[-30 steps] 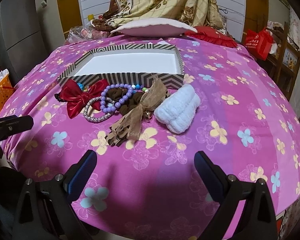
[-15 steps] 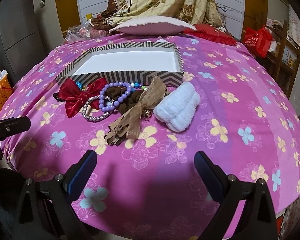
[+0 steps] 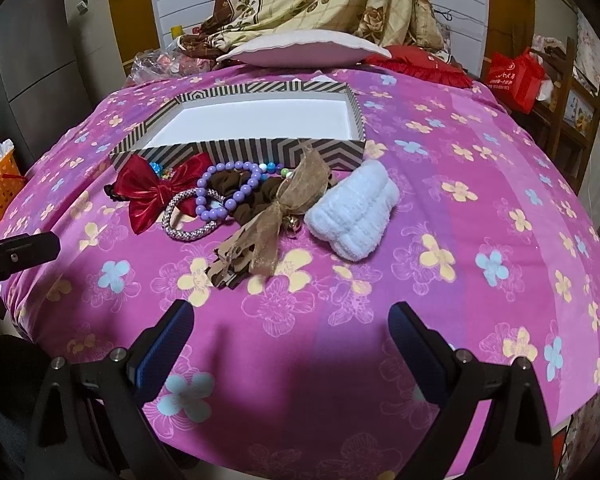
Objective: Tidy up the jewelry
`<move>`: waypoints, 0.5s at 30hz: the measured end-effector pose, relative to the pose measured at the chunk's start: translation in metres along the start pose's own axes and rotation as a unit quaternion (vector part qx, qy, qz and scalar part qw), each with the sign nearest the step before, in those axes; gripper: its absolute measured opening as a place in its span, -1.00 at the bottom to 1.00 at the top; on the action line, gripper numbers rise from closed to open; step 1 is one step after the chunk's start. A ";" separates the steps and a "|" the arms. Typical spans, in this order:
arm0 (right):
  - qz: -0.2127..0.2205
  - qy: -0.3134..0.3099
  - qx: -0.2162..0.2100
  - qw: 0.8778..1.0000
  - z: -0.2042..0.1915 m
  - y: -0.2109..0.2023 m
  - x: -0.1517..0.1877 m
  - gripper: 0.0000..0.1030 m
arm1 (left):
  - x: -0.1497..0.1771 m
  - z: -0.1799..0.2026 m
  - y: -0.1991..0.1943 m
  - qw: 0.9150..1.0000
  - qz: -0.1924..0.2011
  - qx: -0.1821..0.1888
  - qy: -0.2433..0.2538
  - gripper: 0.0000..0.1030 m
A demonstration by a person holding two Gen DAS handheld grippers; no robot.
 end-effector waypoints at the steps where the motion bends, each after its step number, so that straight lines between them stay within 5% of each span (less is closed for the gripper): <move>1: 0.001 0.000 0.000 1.000 0.000 0.000 0.000 0.93 | 0.000 0.000 0.000 1.000 0.000 0.000 0.000 0.54; 15: -0.003 -0.002 0.000 1.000 -0.001 0.001 0.001 0.93 | 0.002 0.002 0.003 1.000 -0.002 0.003 -0.003 0.54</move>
Point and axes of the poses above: each gripper's, at about its wrist camera, not at the fingertips, and y roughly the way its jaws point, z to its right, x to its underside, the point moved 5 cm from there along y, roughly the way its jaws point, and after that the axes turned 2 degrees about x, right-handed, at the moved point
